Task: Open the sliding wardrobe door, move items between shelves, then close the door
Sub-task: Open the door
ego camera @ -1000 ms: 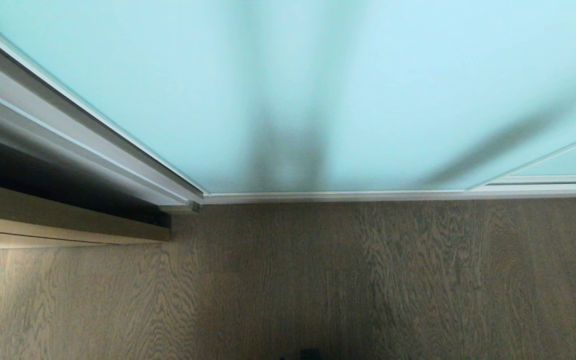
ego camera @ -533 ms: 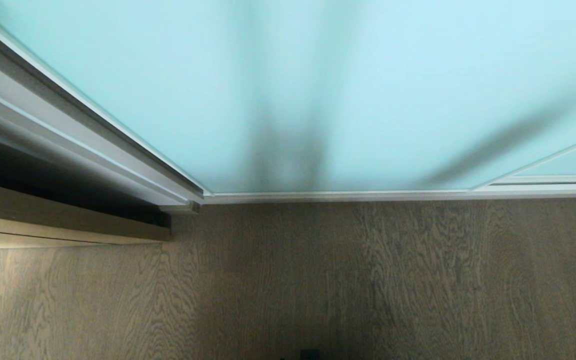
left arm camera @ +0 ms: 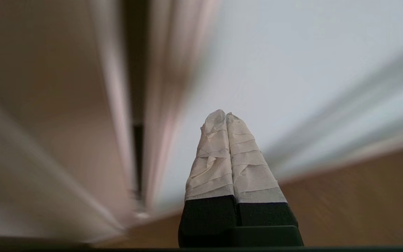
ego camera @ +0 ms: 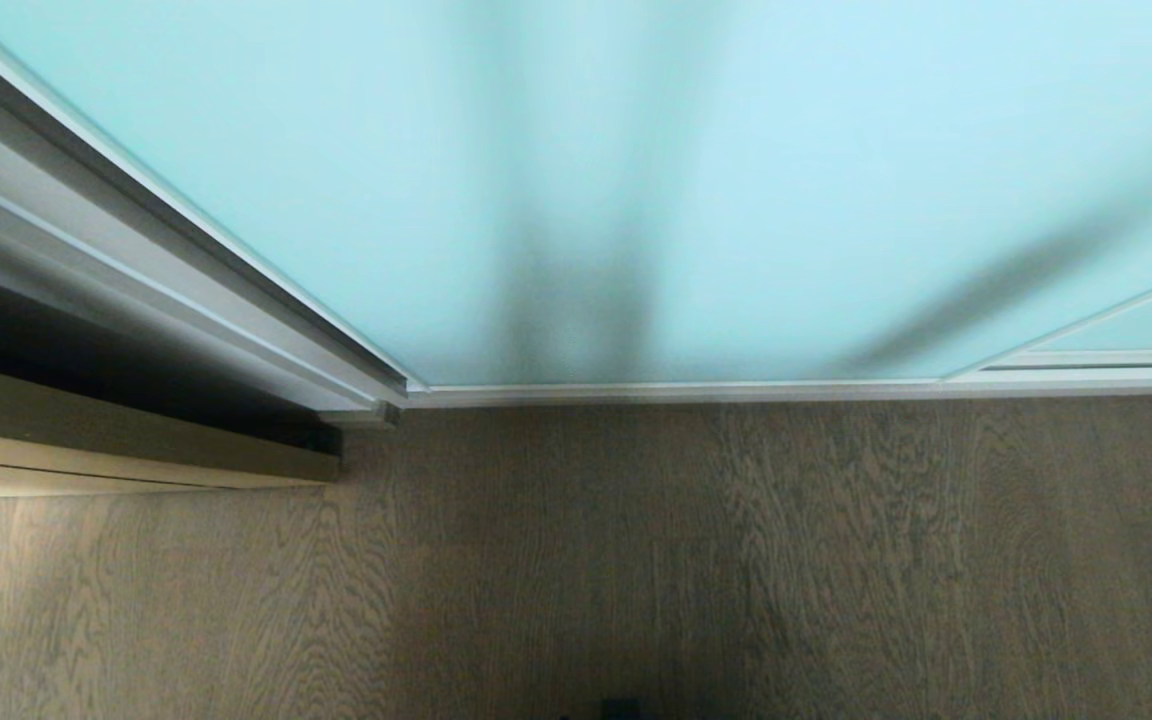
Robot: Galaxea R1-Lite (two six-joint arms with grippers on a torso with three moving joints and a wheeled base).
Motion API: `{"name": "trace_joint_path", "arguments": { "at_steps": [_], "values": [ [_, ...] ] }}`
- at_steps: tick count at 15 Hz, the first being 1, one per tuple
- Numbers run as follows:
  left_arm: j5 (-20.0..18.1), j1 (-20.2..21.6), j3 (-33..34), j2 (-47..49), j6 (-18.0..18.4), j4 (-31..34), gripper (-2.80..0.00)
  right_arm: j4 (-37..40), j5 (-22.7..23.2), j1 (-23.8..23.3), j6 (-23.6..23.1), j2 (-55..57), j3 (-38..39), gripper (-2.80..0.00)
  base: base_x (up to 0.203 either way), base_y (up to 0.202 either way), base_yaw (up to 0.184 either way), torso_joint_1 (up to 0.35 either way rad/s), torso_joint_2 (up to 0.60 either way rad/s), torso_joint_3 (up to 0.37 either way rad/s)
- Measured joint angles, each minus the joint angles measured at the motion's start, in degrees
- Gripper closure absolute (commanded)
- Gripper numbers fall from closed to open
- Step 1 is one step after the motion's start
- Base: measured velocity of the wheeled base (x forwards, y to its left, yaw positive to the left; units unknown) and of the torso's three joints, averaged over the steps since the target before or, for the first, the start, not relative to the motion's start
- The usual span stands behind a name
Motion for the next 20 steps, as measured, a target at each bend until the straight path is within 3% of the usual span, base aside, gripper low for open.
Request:
{"name": "trace_joint_path", "arguments": {
  "at_steps": [2, 6, 11, 20],
  "values": [
    [3.5, 2.1, -1.8, -0.1, 0.3, 0.7, 0.0, 0.0, 0.0, 0.0, 0.0, 0.0, 0.0, 0.0, 0.0, 0.0, 0.0, 0.0, 0.0, 0.0],
    [4.5, 5.6, -3.0, 0.1, 4.5, 3.6, 0.0, 0.0, 0.0, 0.0, 0.0, 0.0, 0.0, 0.0, 0.0, 0.0, 0.0, 0.0, 0.0, 0.0],
    [4.6, 9.1, -3.6, 0.6, 5.7, 4.7, 0.0, 0.0, 0.0, 0.0, 0.0, 0.0, 0.0, 0.0, 0.0, 0.0, 0.0, 0.0, 0.0, 0.0],
    [4.3, 9.9, -3.9, 3.7, 4.7, 4.2, 0.0, 0.0, 0.0, 0.0, 0.0, 0.0, 0.0, 0.0, 0.0, 0.0, 0.0, 0.0, 0.0, 0.0]
  ]
}}
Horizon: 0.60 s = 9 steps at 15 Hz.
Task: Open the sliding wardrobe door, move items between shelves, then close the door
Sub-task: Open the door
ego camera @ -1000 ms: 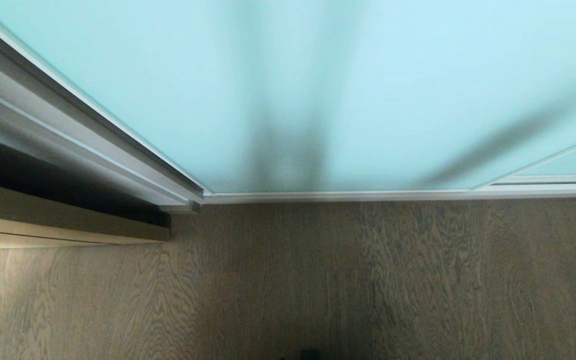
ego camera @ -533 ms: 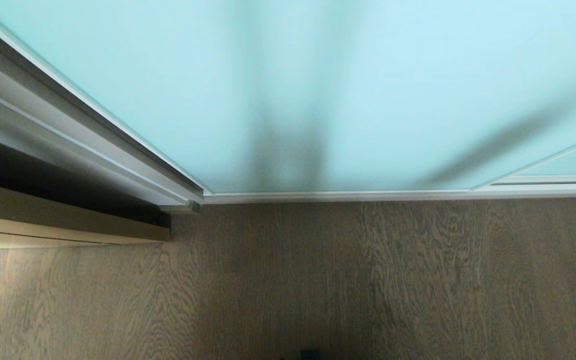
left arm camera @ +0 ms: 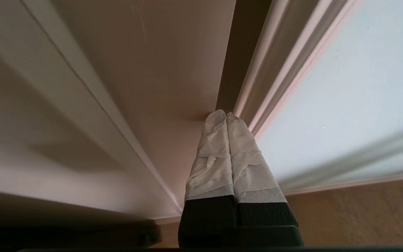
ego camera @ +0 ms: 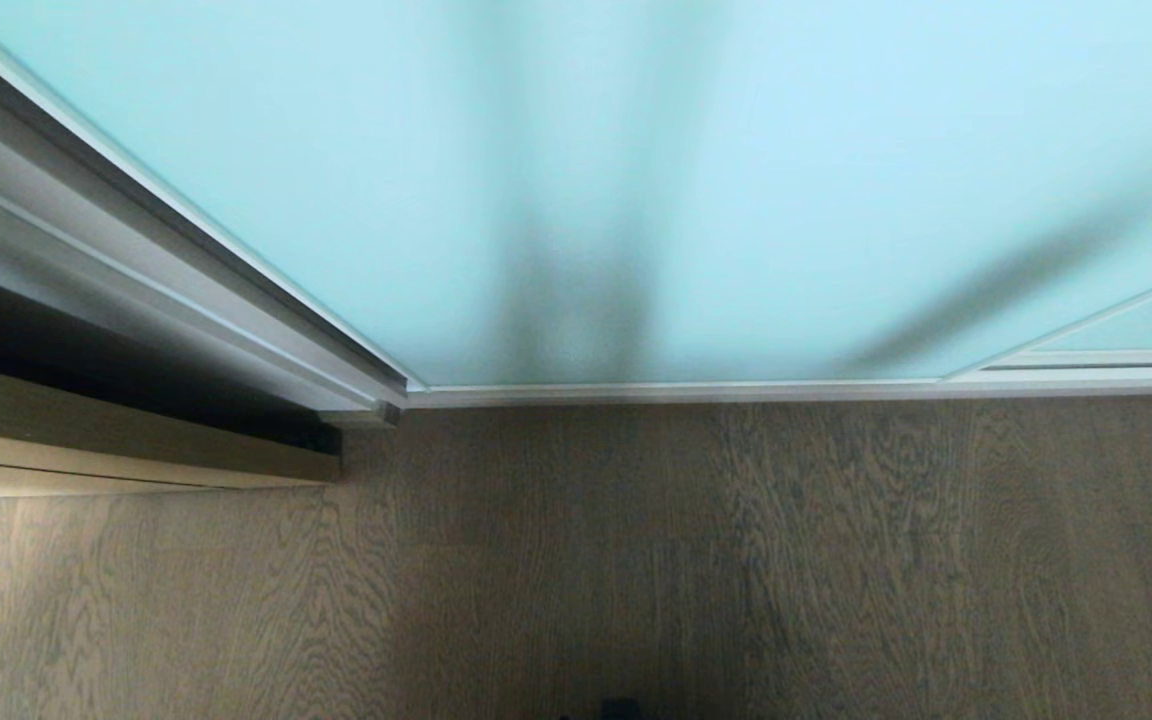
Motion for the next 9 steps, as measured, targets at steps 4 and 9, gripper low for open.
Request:
{"name": "trace_joint_path", "arguments": {
  "at_steps": [4, 9],
  "values": [
    [-0.4, -0.1, -0.3, 1.3, -4.2, -0.7, 0.0, 0.0, 0.0, 0.0, 0.0, 0.0, 0.0, 0.0, 0.0, 0.0, 0.0, 0.0, 0.0, 0.0],
    [-2.1, -0.4, -1.1, 2.5, -7.1, -1.6, 0.0, 0.0, 0.0, 0.0, 0.0, 0.0, 0.0, 0.0, 0.0, 0.0, 0.0, 0.0, 0.0, 0.0]
  ]
}}
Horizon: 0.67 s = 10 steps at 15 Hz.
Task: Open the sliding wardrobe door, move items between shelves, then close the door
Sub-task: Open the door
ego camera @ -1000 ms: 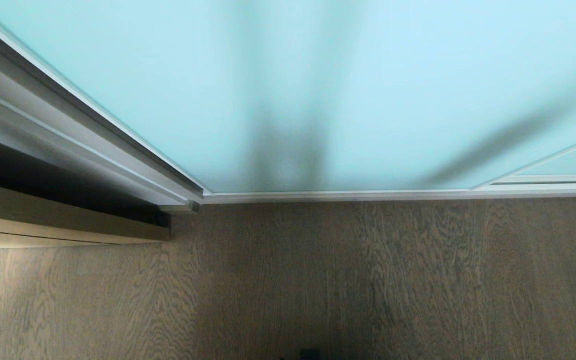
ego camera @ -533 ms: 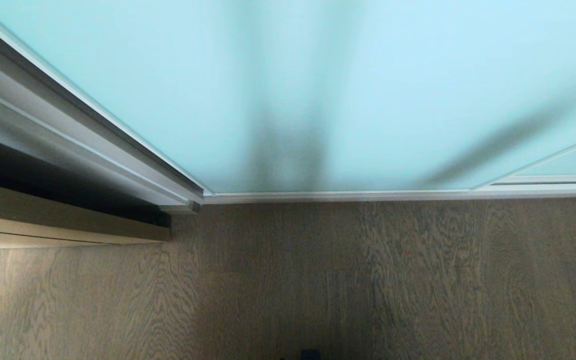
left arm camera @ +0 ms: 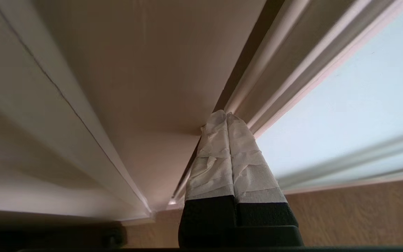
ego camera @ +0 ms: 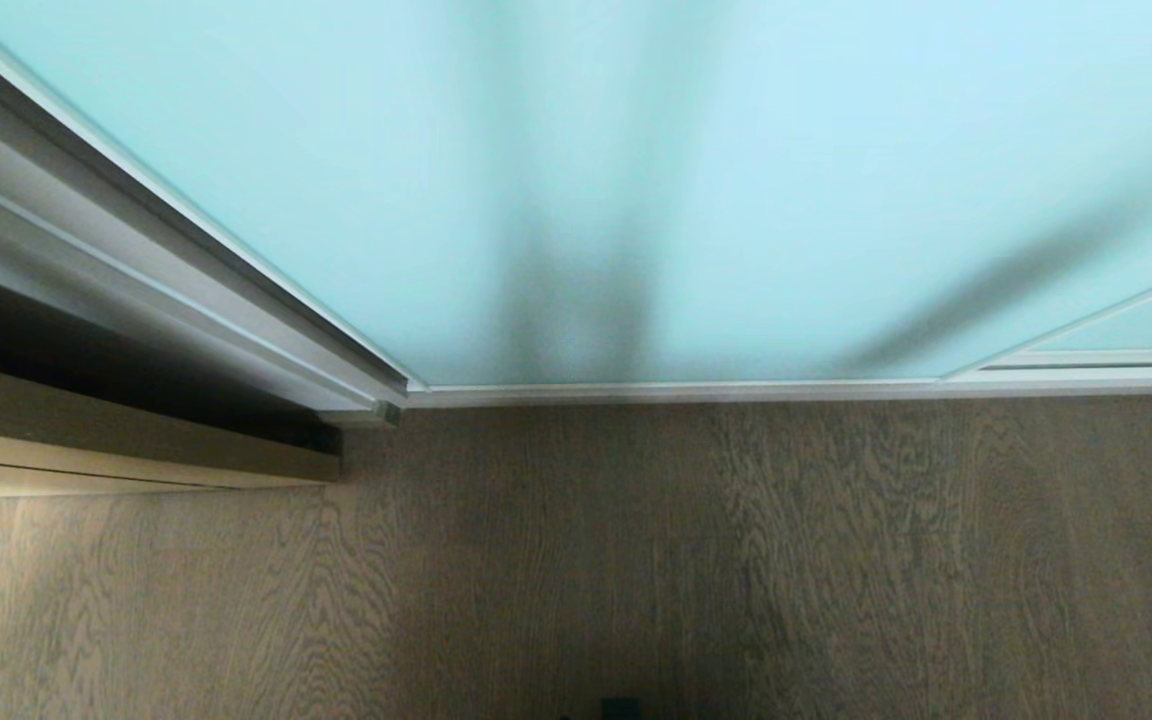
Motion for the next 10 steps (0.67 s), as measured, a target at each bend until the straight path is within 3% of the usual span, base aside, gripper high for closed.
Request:
{"name": "trace_joint_path", "arguments": {
  "at_steps": [4, 10],
  "values": [
    [-0.2, -0.1, -0.4, -0.6, -0.2, 0.4, 0.0, 0.0, 0.0, 0.0, 0.0, 0.0, 0.0, 0.0, 0.0, 0.0, 0.0, 0.0, 0.0, 0.0],
    [-4.9, -0.4, 1.9, -1.6, -0.2, 0.2, 0.0, 0.0, 0.0, 0.0, 0.0, 0.0, 0.0, 0.0, 0.0, 0.0, 0.0, 0.0, 0.0, 0.0]
  ]
}}
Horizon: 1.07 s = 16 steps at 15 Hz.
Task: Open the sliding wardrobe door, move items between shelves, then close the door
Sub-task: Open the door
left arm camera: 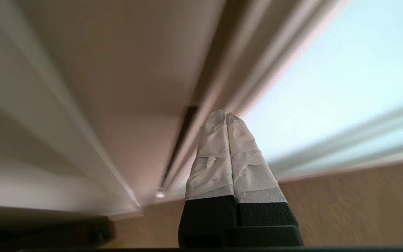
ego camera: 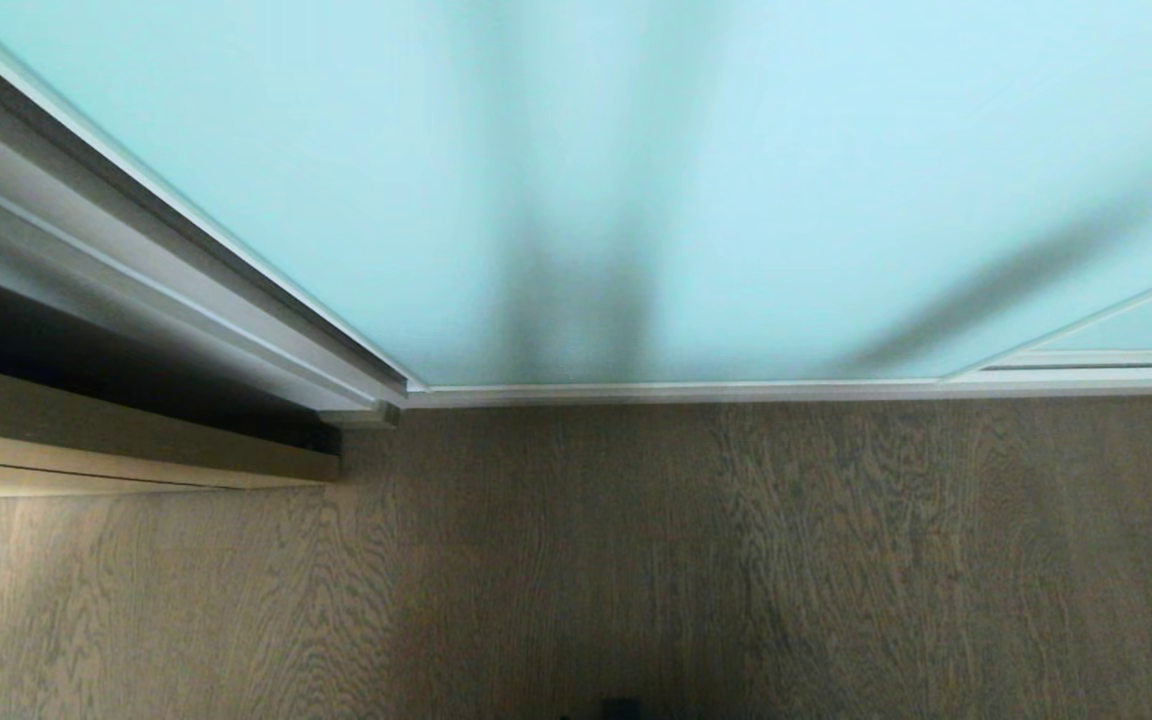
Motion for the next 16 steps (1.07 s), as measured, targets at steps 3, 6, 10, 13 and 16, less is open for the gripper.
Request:
{"name": "trace_joint_path", "arguments": {
  "at_steps": [3, 6, 10, 13, 16],
  "values": [
    [-2.9, 0.0, 0.8, -0.2, -0.3, -0.1, 0.0, 0.0, 0.0, 0.0, 0.0, 0.0, 0.0, 0.0, 0.0, 0.0, 0.0, 0.0, 0.0, 0.0],
    [-2.0, 0.6, -0.4, -0.8, -0.9, -3.1, 0.0, 0.0, 0.0, 0.0, 0.0, 0.0, 0.0, 0.0, 0.0, 0.0, 0.0, 0.0, 0.0, 0.0],
    [4.8, 0.9, 2.4, -4.8, -0.4, -10.0, 0.0, 0.0, 0.0, 0.0, 0.0, 0.0, 0.0, 0.0, 0.0, 0.0, 0.0, 0.0, 0.0, 0.0],
    [9.0, 0.7, 4.3, -9.3, -1.0, -15.7, 0.0, 0.0, 0.0, 0.0, 0.0, 0.0, 0.0, 0.0, 0.0, 0.0, 0.0, 0.0, 0.0, 0.0],
    [13.1, 0.7, 8.3, -14.3, -2.0, -17.4, 0.0, 0.0, 0.0, 0.0, 0.0, 0.0, 0.0, 0.0, 0.0, 0.0, 0.0, 0.0, 0.0, 0.0]
  ]
}}
